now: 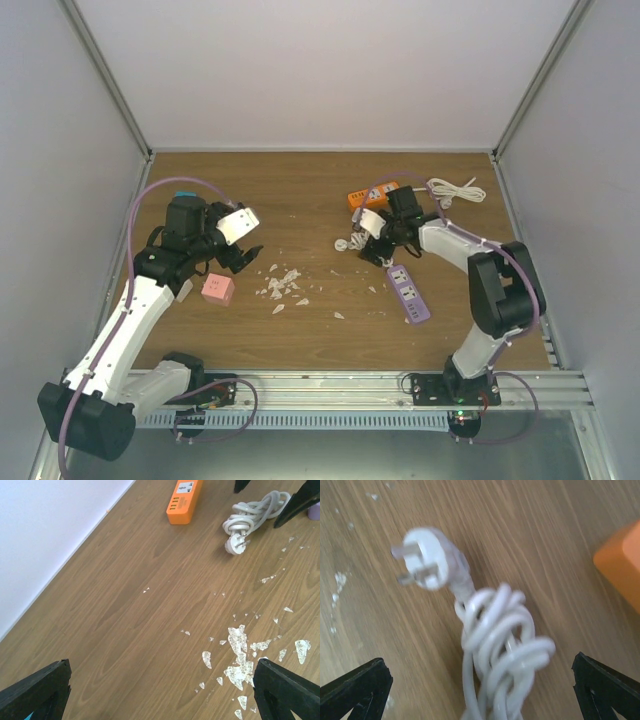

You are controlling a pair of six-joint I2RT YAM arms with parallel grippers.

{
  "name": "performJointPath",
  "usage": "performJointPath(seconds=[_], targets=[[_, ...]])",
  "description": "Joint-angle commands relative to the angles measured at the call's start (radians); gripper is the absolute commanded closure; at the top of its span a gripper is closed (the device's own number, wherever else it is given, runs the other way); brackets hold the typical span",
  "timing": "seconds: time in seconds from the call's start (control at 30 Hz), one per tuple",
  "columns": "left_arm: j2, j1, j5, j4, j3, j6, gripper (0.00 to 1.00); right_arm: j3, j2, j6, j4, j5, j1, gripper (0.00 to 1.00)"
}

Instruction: Pull the plug off the socket

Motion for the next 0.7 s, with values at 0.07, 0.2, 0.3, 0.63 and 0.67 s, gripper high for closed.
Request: performJointPath(seconds=[0.07, 0.2, 0.3, 0.63, 0.67], targets=[[-0.001, 0.012, 0.031, 0.028, 0.017, -0.019, 0.01, 0.094, 0.112, -0.017, 0.030, 0.094, 0.091, 0.00], [0.001, 0.015, 0.038, 0.022, 0.022, -0.023, 0.01, 0.135, 0.195, -0.024, 0.073, 0.165, 0.093, 0.00], [-0.002, 0.018, 0.044, 0.020, 0.023, -0.024, 0.01, 0.155, 0.231, -0.031, 0.107, 0.205, 0.064, 0.00], [0.007, 0.024, 0.052, 0.030, 0.019, -0.026, 0.01, 0.288, 0.316, -0.083, 0.102, 0.245, -0.184, 0.00], [0.006, 0.025, 0.053, 0.029, 0.018, -0.026, 0.01, 0.302, 0.327, -0.088, 0.096, 0.244, -0.228, 0.00]])
